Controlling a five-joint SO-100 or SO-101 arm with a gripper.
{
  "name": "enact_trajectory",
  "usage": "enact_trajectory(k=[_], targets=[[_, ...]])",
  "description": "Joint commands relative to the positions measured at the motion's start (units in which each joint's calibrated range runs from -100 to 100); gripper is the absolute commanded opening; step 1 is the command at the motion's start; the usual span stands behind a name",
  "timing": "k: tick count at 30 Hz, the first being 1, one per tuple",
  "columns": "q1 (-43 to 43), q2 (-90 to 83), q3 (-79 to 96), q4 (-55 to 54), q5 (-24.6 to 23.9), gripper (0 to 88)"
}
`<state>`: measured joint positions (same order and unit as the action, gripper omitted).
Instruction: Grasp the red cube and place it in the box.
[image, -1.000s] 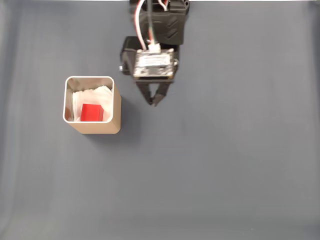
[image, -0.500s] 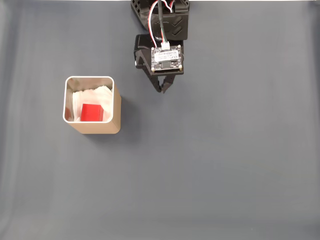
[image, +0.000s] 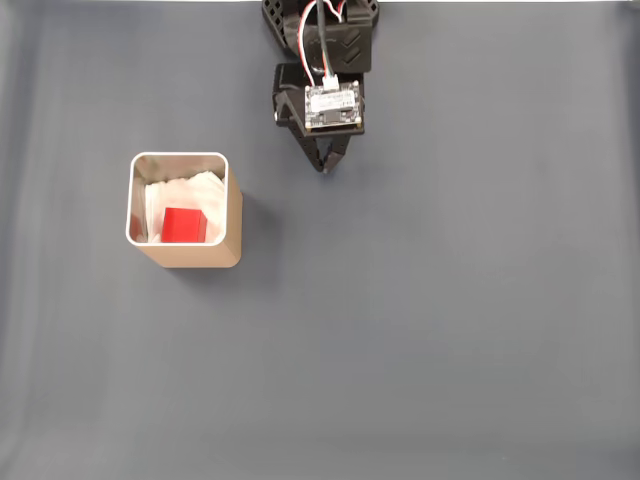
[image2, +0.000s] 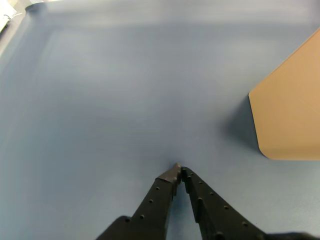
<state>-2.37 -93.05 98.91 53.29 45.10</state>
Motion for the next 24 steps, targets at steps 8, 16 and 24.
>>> enact_trajectory(k=[8, 16, 24], targets=[[1.0, -3.8, 0.9, 13.8, -2.2, 0.2], [1.7, -7.0, 0.9, 22.2, -3.0, 0.2], [3.0, -7.0, 0.9, 22.1, -2.9, 0.8]])
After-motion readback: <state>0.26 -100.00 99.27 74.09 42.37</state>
